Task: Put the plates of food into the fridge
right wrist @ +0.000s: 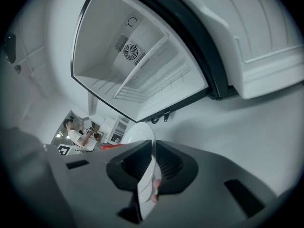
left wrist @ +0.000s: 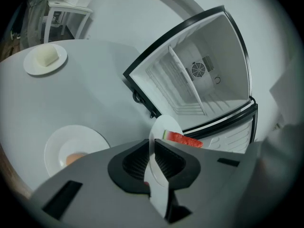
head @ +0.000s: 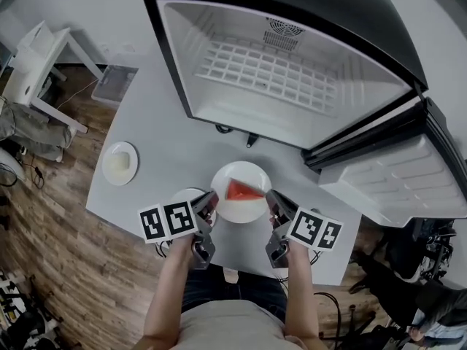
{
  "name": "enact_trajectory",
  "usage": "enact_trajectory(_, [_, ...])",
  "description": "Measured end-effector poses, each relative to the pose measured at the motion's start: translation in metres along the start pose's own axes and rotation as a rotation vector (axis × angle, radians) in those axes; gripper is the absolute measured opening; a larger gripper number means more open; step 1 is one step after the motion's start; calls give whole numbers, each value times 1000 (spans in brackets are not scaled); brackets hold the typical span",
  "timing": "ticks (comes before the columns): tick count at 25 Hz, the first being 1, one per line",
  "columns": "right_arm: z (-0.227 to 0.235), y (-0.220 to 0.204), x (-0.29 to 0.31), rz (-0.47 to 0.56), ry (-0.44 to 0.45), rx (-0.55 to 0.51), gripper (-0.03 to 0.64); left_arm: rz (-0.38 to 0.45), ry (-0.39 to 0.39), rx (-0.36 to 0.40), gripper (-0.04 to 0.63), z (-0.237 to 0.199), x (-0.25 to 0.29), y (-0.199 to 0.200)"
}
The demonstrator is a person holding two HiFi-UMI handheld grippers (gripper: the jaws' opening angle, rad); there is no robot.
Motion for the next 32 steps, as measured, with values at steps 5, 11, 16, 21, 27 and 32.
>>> enact_trajectory(5, [-34,2,26,22,-7,3,38,-9,-34,-26,40,-13,-5,42])
enact_trajectory(11, [-67,14,45,52,-1,18,38,-13,-94,-59,35,-15,-9,83])
enact_trajectory(16, [-83,29,53,82,14,52,37,-24,-160,-95,31,-8,-7,109])
enact_trajectory(21, [-87,50,50,110,21,59,37,-18,-215,-115,28,9,-2,120])
enact_trajectory(27, [-103,82,54,122,46,3,37,34,-253,-180,26,26,0,131])
enact_trajectory(32, [-115,112,66,131,82,-40,36,112,-263,-215,26,42,5,144])
Point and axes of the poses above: the fingertips, and each gripper's own axes: x forward along the fingers, z to its right, y out of its top, the point moved 7 cm from there along -x, backward along the fingers, and after that the axes turned 15 degrees about z, right-handed, at the moved point
